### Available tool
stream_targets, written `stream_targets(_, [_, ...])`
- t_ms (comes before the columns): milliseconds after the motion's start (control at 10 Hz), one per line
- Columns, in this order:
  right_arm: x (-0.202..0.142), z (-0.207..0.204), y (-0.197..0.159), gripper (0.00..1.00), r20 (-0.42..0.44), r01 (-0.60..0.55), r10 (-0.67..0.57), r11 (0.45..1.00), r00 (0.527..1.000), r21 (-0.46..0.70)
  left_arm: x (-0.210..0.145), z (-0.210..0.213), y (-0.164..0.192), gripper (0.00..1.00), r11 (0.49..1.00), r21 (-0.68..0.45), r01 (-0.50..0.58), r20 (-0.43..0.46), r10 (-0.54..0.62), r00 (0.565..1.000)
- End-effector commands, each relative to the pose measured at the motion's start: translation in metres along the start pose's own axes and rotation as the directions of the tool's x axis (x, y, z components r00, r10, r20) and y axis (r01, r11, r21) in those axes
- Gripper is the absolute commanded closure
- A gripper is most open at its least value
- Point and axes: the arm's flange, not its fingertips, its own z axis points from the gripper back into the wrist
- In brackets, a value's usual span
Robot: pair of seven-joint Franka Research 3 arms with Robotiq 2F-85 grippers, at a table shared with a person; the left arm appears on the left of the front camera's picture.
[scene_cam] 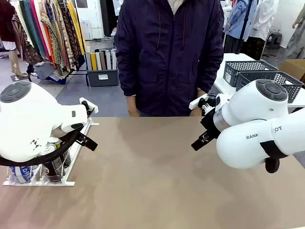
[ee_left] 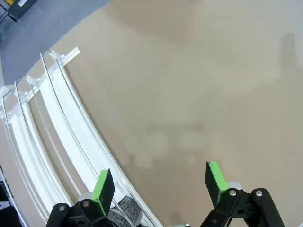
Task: Retrieve and store the cans from the dispenser.
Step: Pick up one can from the Automatic Can Dispenser and place it in the middle of the table.
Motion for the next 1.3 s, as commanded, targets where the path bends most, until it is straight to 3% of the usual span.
stream_targets(0, [0.0, 0.0, 0.0, 0.0, 0.0, 0.0, 0.0, 1.0, 1.0, 0.0, 0.0001, 0.0002, 0.0, 0.0, 1.0, 0.0, 0.0, 0.0, 0.0, 1.0])
stream_targets(1200, [0.0, 0.0, 0.0, 0.0, 0.0, 0.0, 0.0, 1.0, 1.0, 0.0, 0.0001, 0.0002, 0.0, 0.0, 1.0, 0.0, 0.0, 0.0, 0.0, 1.0])
